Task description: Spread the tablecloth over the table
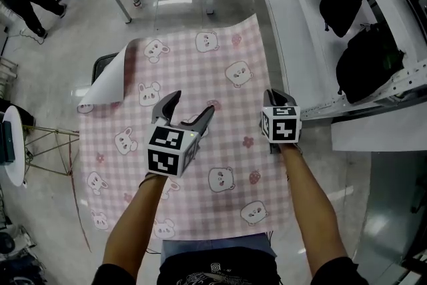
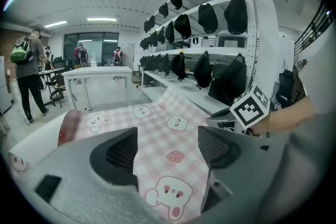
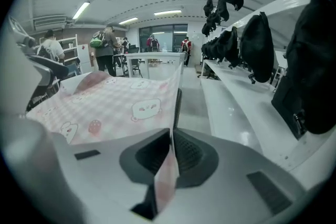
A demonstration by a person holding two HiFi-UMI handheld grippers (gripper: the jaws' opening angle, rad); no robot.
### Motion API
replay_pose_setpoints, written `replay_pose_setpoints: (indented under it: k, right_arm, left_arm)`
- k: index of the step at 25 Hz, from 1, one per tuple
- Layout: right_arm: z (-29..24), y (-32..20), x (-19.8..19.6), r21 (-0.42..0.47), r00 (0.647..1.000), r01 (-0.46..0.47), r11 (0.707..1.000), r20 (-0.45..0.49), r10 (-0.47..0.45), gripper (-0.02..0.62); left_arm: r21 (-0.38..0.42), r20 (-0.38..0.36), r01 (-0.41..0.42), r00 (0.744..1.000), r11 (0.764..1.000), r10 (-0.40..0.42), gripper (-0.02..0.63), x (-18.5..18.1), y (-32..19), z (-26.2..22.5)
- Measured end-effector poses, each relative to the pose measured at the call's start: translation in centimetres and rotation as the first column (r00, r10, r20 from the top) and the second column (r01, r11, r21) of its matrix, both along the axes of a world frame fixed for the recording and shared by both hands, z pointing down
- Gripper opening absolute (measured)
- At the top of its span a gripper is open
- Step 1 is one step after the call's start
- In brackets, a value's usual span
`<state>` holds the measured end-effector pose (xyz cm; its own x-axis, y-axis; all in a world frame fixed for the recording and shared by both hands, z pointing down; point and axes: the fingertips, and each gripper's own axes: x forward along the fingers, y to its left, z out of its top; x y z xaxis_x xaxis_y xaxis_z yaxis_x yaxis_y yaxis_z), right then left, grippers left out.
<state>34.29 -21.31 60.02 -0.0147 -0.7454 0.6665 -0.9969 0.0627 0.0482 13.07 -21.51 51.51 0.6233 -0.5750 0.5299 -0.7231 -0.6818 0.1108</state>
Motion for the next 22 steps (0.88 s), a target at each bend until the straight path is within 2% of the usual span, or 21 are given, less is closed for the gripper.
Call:
replay_pose_setpoints:
  k: [4,11,14,18,22]
  right_arm:
    - [1.3,0.0,0.4,-0.026,1.0,-0.012,1.0,-0.017,0.011,0.033]
    - [1.0,-0.3,1.4,-0.051,0.997,0.02,0.998,-0.072,-0.024,0.113]
    - [-0.9,-0.3,1.4,-0.024,0.996,0.034,0.999,-0.082,-0.036,0.15]
    - [-4.3,-0.5,0.3,0.026,0.996,0.062,0.998,-0.067,-0.06,0.153]
    - [-8.7,-0.3,-2.9,0.087,0.993,0.107,0.99,-0.052,-0.103,0.153]
  left_arm:
    - [-0.003,0.007,0.008,1.0,1.0,-0.008,0.367,-0.7,0.1,0.2]
    - [0.002,0.014,0.019,1.0,1.0,-0.019,0.368,-0.8,-0.2,0.0]
    - [0.012,0.014,0.025,1.0,1.0,-0.025,0.368,-1.0,-0.3,-0.6]
    - [0.025,0.012,0.039,0.999,0.999,-0.039,0.368,-1.4,-0.5,-1.9]
    - [0.043,0.014,0.064,0.998,0.997,-0.065,0.368,-3.5,-0.3,-3.8]
